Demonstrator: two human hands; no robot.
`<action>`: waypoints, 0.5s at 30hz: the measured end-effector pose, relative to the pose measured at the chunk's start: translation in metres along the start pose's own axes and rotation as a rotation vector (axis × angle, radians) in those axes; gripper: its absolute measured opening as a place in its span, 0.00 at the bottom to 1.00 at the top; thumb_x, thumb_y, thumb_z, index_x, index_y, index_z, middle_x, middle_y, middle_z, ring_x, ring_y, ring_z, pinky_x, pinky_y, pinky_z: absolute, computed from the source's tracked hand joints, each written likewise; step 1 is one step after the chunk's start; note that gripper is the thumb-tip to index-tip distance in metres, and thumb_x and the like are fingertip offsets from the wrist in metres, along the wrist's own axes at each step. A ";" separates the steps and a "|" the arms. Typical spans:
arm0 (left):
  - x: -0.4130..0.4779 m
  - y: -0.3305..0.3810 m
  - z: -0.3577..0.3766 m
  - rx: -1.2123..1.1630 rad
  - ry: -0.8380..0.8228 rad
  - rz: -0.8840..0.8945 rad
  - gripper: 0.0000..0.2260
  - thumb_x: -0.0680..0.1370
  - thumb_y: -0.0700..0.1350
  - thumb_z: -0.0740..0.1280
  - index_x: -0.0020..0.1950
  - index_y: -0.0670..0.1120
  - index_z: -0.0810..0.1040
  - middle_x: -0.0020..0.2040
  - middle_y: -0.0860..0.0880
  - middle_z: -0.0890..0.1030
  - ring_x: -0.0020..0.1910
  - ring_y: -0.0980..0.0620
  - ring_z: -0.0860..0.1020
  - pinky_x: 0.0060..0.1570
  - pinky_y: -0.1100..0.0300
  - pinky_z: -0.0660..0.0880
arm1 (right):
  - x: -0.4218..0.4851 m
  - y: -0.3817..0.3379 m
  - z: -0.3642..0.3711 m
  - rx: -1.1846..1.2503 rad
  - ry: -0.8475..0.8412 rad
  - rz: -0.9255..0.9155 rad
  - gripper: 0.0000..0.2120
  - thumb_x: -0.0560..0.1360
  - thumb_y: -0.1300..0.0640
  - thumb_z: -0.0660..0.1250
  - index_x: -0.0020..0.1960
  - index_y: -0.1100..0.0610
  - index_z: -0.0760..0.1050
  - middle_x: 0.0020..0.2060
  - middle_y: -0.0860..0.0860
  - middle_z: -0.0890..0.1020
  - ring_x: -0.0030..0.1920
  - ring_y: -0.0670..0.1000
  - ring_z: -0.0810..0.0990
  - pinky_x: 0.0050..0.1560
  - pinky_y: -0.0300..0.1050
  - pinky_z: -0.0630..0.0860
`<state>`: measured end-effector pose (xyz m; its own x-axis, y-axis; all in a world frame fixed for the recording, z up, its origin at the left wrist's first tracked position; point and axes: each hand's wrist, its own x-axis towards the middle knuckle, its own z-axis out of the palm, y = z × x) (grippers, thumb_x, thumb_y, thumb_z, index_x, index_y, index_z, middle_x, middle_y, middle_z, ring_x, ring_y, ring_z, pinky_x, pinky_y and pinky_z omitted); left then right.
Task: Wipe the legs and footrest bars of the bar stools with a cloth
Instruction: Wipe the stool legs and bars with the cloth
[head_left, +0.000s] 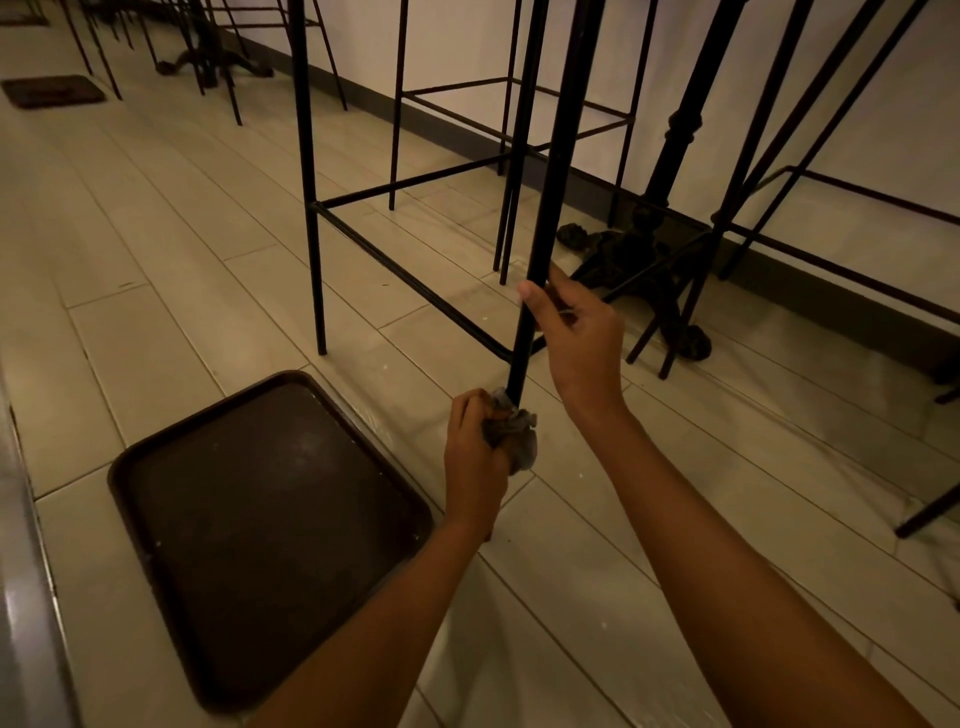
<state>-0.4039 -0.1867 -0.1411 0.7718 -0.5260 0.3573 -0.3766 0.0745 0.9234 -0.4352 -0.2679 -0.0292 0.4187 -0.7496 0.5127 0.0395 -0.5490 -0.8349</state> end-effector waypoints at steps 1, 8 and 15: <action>0.000 0.002 -0.001 -0.013 0.001 0.004 0.14 0.69 0.24 0.66 0.44 0.42 0.71 0.48 0.52 0.71 0.46 0.71 0.74 0.48 0.78 0.70 | -0.002 0.001 0.000 -0.018 0.000 -0.018 0.16 0.75 0.54 0.65 0.60 0.59 0.75 0.44 0.56 0.82 0.45 0.50 0.81 0.46 0.43 0.80; 0.005 0.004 0.003 -0.068 0.043 0.051 0.13 0.71 0.29 0.68 0.47 0.45 0.72 0.51 0.50 0.71 0.50 0.66 0.72 0.53 0.73 0.71 | -0.018 0.015 0.002 -0.092 0.008 -0.036 0.12 0.75 0.56 0.66 0.56 0.60 0.78 0.43 0.55 0.82 0.42 0.45 0.79 0.44 0.40 0.79; 0.000 -0.023 -0.004 -0.018 -0.057 -0.040 0.12 0.70 0.32 0.71 0.44 0.44 0.70 0.46 0.55 0.72 0.45 0.66 0.73 0.46 0.74 0.71 | -0.025 0.021 0.006 -0.128 0.007 -0.023 0.12 0.74 0.55 0.66 0.55 0.60 0.78 0.43 0.52 0.83 0.41 0.43 0.79 0.42 0.42 0.80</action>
<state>-0.3930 -0.1845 -0.1618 0.7554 -0.5764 0.3118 -0.3363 0.0673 0.9393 -0.4398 -0.2584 -0.0602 0.4125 -0.7388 0.5329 -0.0677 -0.6083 -0.7908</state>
